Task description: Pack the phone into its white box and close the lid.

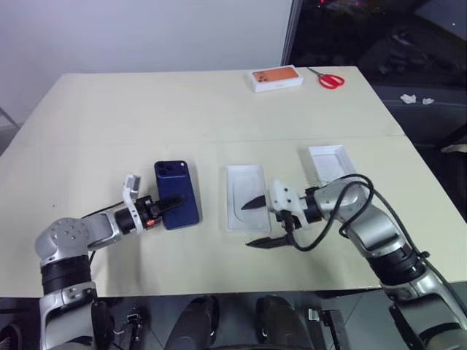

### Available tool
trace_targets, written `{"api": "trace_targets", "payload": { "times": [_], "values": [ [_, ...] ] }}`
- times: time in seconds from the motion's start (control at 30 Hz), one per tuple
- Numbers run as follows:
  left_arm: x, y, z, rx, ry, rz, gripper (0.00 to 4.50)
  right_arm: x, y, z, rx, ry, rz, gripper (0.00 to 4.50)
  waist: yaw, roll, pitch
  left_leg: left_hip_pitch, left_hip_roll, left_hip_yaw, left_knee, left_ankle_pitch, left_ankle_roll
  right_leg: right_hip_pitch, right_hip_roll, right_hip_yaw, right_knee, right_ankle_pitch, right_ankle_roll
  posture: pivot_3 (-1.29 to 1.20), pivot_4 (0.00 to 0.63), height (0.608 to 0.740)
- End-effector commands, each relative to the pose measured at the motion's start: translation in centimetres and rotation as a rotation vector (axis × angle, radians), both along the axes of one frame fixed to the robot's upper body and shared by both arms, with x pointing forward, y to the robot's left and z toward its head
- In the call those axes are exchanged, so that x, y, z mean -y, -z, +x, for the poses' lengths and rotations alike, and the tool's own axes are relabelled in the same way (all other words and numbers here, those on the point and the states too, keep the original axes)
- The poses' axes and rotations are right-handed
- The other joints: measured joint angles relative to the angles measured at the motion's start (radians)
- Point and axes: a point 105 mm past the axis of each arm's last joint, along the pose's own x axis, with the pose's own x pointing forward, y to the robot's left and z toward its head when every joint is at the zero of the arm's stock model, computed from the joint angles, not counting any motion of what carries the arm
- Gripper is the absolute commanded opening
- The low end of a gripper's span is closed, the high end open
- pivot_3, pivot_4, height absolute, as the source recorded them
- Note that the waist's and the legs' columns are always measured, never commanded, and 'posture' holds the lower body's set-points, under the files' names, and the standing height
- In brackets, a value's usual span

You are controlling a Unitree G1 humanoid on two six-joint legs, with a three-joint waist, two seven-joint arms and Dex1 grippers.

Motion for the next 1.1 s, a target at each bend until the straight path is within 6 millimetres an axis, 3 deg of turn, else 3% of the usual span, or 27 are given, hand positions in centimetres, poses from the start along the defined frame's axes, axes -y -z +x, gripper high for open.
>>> {"api": "trace_targets", "payload": {
  "times": [0.03,0.5,0.63,0.93,1.1],
  "values": [
    [0.1,-2.0,0.4,0.08,0.009,-0.006,0.0,0.1,0.3,0.4,0.076,-0.005,-0.041,2.63,0.002,-0.001,0.001,0.0,0.0,0.0,0.0,0.0,0.0,0.0,0.0,0.0,0.0,0.0,0.0,0.0,0.15,0.74],
    [0.5,-2.2,0.2,0.088,0.02,-0.002,0.0,0.3,1.4,1.0,0.063,0.027,-0.079,2.63,0.003,-0.004,0.004,0.0,0.0,-0.001,0.0,0.0,0.0,0.0,0.0,0.0,0.0,0.0,0.0,0.0,0.15,0.74],
    [0.7,-2.2,0.1,0.088,0.025,-0.003,0.0,0.3,1.6,1.0,0.068,0.027,-0.089,0.9,0.002,-0.004,0.003,0.0,0.0,-0.001,0.0,0.0,0.0,0.0,0.0,-0.001,0.0,0.0,0.0,0.0,0.15,0.74],
    [0.7,-3.2,0.3,0.112,0.033,-0.007,0.0,-0.3,1.8,1.6,0.092,0.039,-0.086,0.9,0.002,-0.004,0.003,0.0,0.0,-0.001,0.001,0.0,-0.001,0.0,0.0,-0.001,0.0,0.0,0.0,0.0,0.15,0.74],
    [0.0,-4.1,0.9,0.134,0.006,-0.008,0.0,-3.0,2.0,2.8,0.129,0.086,-0.034,0.9,-0.007,-0.005,0.003,0.001,0.001,-0.001,0.0,0.001,-0.002,0.0,0.002,-0.001,0.001,0.0,0.0,0.0,0.15,0.74]
  ]
}}
